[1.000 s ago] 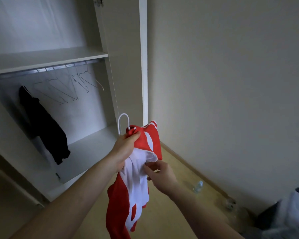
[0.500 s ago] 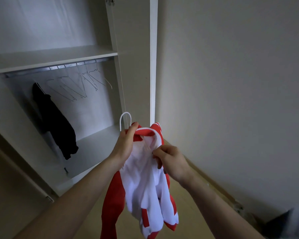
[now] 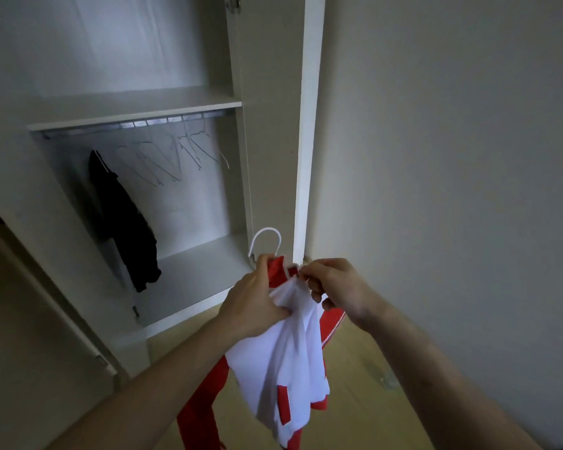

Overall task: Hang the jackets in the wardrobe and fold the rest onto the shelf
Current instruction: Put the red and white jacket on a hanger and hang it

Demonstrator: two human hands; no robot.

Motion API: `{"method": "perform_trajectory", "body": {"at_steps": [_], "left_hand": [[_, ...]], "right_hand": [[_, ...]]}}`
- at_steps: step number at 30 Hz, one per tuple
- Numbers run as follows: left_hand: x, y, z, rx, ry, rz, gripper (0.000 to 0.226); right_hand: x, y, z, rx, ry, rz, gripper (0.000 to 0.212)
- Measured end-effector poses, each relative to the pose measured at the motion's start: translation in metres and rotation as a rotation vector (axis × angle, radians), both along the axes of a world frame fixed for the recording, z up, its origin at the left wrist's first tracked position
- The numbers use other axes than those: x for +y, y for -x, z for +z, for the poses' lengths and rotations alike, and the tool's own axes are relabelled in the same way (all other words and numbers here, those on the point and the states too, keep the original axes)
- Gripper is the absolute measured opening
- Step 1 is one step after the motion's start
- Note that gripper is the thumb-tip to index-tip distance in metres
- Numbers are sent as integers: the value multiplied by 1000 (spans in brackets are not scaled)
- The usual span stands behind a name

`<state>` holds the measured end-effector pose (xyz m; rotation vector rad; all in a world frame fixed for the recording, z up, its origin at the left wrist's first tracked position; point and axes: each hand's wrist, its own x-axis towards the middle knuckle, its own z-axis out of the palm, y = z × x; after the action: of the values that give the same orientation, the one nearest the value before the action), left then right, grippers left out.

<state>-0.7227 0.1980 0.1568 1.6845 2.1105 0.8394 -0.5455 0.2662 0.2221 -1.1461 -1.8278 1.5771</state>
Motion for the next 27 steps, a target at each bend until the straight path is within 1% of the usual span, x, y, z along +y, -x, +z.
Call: {"method": "perform_trajectory", "body": {"at_steps": [2, 5, 8, 10, 12, 15, 19, 21, 23, 24, 27], "left_hand": [[8, 0, -2, -41, 0, 37, 93], [18, 5, -3, -152, -43, 79, 93], [28, -1, -3, -175, 5, 61, 95], [38, -9, -3, -176, 18, 66, 86], [42, -16, -1, -138, 27, 64, 77], [49, -20, 3, -45, 44, 95, 76], [58, 4, 11, 88, 52, 203, 74], [63, 18, 9, 115, 84, 203, 69], [69, 31, 2, 90, 122, 188, 69], [73, 39, -1, 56, 126, 184, 70], [84, 74, 1, -114, 96, 185, 74]], "right_hand": [[13, -5, -4, -26, 17, 1, 23], [29, -19, -17, -93, 45, 13, 24], [47, -26, -25, -127, 55, 45, 27], [62, -25, -23, -114, 63, 90, 26], [71, -20, -19, -95, 88, 111, 24], [87, -8, -13, -46, 144, 168, 26], [99, 14, -19, -33, 205, 205, 23], [106, 28, -23, -15, 241, 202, 22], [118, 45, -22, 0, 243, 193, 24], [125, 56, -22, -12, 208, 200, 26], [144, 94, -25, -63, 79, 281, 32]]}}
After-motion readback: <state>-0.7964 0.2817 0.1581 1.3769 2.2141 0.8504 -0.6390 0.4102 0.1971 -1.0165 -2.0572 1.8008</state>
